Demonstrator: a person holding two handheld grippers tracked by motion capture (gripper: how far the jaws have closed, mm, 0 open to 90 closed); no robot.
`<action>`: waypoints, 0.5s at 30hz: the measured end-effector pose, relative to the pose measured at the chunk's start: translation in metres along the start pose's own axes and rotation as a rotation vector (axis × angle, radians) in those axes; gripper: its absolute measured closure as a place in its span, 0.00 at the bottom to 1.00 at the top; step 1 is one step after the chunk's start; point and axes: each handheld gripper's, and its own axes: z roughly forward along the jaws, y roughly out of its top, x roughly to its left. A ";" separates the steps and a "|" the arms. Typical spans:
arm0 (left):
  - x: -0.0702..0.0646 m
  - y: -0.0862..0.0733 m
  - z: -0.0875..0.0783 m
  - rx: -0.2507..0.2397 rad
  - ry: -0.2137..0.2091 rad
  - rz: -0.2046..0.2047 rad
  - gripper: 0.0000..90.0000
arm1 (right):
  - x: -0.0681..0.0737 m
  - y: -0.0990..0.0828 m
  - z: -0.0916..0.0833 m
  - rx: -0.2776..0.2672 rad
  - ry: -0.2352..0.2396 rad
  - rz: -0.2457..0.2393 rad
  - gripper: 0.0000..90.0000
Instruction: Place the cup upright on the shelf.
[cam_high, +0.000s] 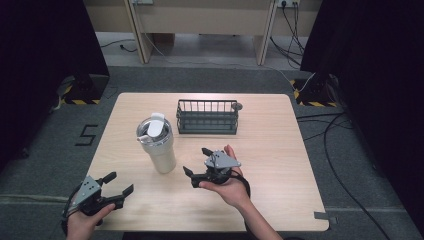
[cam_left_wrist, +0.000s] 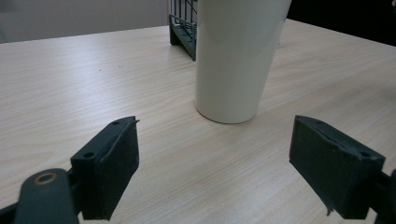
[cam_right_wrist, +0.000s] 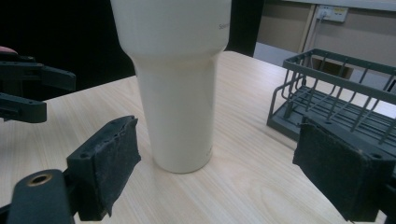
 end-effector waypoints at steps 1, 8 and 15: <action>0.000 0.000 0.000 0.000 0.000 0.000 0.17 | 0.000 0.001 0.002 0.000 0.001 0.000 0.15; 0.000 0.000 0.000 0.000 -0.001 -0.001 0.17 | 0.001 0.003 0.015 0.002 0.011 0.003 0.15; 0.000 0.000 0.000 -0.001 -0.002 -0.001 0.17 | 0.002 0.004 0.026 0.007 0.019 0.006 0.15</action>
